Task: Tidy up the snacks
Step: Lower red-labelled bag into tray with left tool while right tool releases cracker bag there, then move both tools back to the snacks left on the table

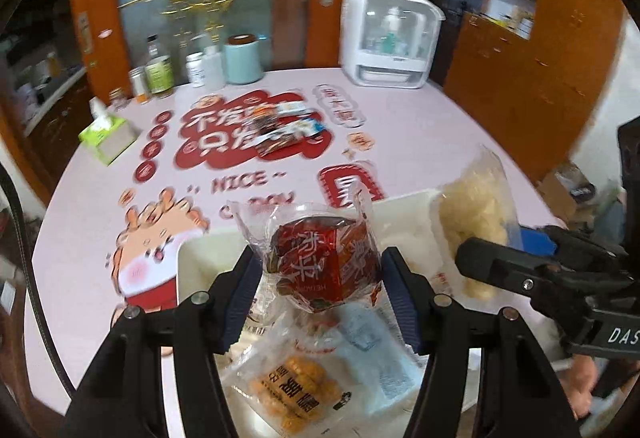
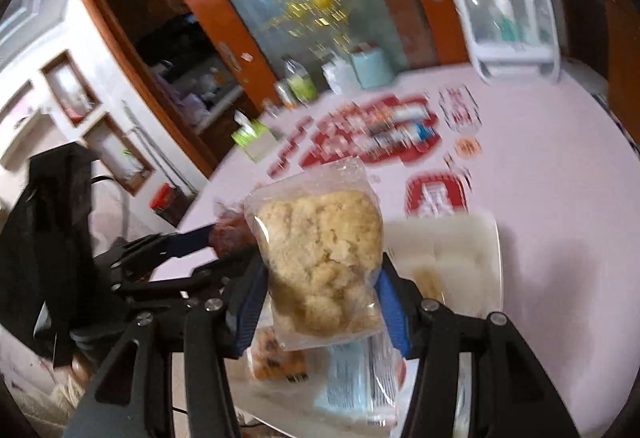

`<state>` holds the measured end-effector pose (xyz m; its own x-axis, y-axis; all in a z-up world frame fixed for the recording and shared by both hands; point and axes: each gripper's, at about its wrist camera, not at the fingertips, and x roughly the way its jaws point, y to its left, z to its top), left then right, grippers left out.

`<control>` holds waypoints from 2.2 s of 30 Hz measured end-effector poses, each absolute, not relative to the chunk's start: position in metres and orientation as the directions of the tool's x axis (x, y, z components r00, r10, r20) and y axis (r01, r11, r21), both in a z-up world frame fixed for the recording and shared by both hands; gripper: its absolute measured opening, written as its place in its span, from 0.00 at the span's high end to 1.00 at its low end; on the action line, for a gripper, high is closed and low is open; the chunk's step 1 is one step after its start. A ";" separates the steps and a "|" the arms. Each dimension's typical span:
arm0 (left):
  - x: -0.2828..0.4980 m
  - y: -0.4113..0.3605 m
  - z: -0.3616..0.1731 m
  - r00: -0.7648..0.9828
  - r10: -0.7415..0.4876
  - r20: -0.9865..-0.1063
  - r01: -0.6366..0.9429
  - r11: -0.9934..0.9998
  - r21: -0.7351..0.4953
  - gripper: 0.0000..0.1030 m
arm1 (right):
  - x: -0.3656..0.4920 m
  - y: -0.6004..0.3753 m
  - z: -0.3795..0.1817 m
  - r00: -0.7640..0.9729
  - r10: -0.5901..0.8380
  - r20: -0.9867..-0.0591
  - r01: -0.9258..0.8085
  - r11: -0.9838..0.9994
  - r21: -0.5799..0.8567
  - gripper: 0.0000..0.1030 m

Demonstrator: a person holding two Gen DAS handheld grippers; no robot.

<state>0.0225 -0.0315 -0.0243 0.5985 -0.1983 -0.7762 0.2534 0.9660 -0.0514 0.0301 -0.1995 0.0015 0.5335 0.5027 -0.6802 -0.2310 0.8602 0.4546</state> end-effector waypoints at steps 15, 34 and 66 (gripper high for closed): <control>0.023 -0.031 -0.085 0.577 -0.050 -0.815 0.177 0.982 0.065 0.31 | 0.030 -0.193 -0.055 0.460 0.330 -0.825 -0.099 0.942 0.322 0.46; 0.025 -0.009 -0.069 0.658 -0.075 -0.749 0.084 0.996 -0.026 0.07 | 0.025 -0.180 -0.026 0.603 0.253 -0.757 -0.136 0.967 0.215 0.43; 0.095 -0.020 0.089 0.766 -0.071 -0.639 0.195 0.972 0.127 0.07 | 0.100 -0.232 0.114 0.723 0.178 -0.668 -0.156 0.983 0.094 0.43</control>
